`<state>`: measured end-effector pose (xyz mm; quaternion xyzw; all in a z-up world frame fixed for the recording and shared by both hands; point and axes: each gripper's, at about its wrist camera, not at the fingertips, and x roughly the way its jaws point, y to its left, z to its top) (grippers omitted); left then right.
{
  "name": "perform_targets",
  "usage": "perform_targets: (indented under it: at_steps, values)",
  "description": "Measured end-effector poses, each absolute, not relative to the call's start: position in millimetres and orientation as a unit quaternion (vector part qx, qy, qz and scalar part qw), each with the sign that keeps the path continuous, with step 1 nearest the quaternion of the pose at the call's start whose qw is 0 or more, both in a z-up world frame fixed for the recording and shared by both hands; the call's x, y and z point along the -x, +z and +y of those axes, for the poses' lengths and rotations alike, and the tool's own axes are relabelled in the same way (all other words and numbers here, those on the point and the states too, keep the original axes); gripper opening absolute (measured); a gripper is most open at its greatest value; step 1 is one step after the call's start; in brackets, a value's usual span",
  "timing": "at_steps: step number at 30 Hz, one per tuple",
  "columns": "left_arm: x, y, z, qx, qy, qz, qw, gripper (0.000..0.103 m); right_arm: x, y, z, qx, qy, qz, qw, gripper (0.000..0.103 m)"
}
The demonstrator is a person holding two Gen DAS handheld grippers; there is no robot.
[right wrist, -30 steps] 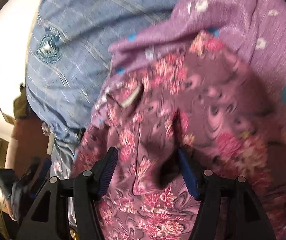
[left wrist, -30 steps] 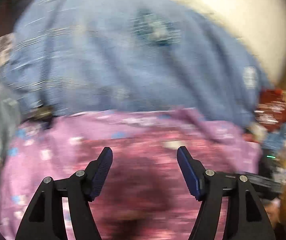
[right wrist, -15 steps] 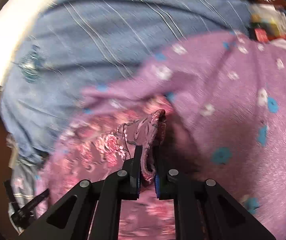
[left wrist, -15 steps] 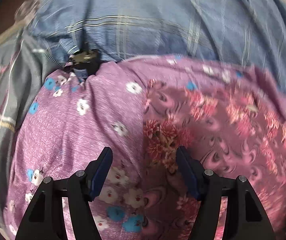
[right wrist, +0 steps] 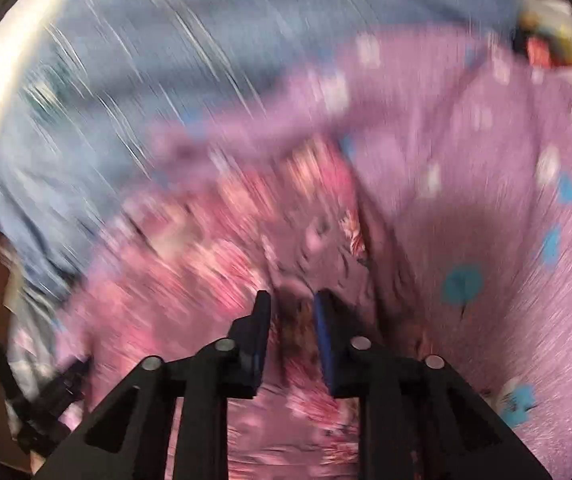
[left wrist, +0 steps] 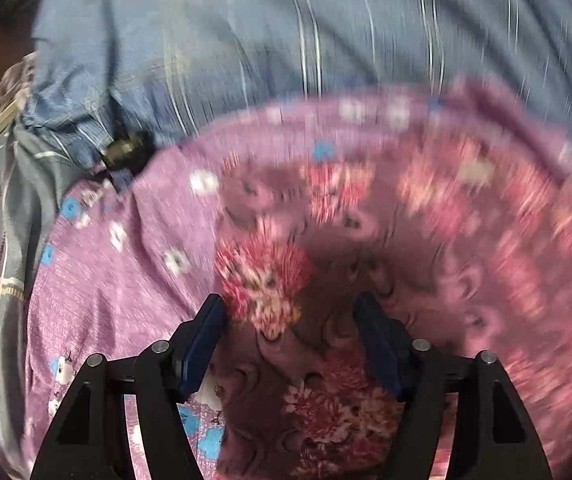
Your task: Fold small clothes
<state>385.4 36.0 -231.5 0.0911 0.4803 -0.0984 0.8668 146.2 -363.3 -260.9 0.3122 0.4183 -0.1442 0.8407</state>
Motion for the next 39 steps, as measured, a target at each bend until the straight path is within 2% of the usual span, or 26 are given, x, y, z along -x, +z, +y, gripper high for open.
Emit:
perform_targets:
  at_steps: [1, 2, 4, 10, 12, 14, 18, 22, 31, 33, 39]
  values:
    - [-384.3, -230.5, 36.9, -0.086, -0.101, 0.473, 0.871, 0.07, -143.3, -256.8, -364.4, -0.316, -0.146, 0.4, 0.848, 0.018]
    - [-385.3, -227.9, 37.6, -0.081, -0.102, 0.474, 0.871, 0.07, -143.9, -253.2, -364.7, -0.317, -0.142, 0.406, 0.845, 0.024]
    - [-389.3, -225.0, 42.5, -0.056, -0.112, 0.483, 0.866, 0.068, -140.4, -246.8, -365.5, -0.323, -0.127, 0.402, 0.848, 0.028]
    - [-385.3, -206.3, 67.4, 0.002, -0.127, 0.483, 0.866, 0.068, -120.4, -237.6, -363.2, -0.324, -0.092, 0.391, 0.857, 0.03]
    - [-371.0, -195.1, 78.2, 0.003, -0.124, 0.482, 0.867, 0.068, -109.9, -234.6, -356.9, -0.327, -0.08, 0.375, 0.864, 0.034]
    - [-352.9, -183.2, 90.6, 0.008, -0.122, 0.476, 0.871, 0.068, -97.4, -225.9, -349.8, -0.32, -0.075, 0.365, 0.871, 0.046]
    - [-297.6, -172.0, 128.7, 0.03, -0.108, 0.454, 0.884, 0.068, -48.8, -210.0, -336.2, -0.298, -0.057, 0.342, 0.889, 0.048]
    - [-231.7, -178.1, 162.8, 0.038, -0.12, 0.47, 0.874, 0.068, 13.2, -208.8, -329.2, -0.314, -0.039, 0.33, 0.889, 0.054]
    - [-99.1, -174.6, 191.7, 0.055, -0.179, 0.523, 0.832, 0.067, 120.4, -218.7, -297.6, -0.299, -0.043, 0.417, 0.857, 0.063]
    - [-83.6, -175.3, 195.0, 0.06, -0.184, 0.543, 0.817, 0.067, 136.6, -224.0, -293.4, -0.304, -0.056, 0.44, 0.843, 0.066]
    - [-71.7, -183.4, 203.6, 0.096, -0.15, 0.597, 0.782, 0.068, 163.0, -258.7, -280.9, -0.339, -0.077, 0.498, 0.795, 0.068]
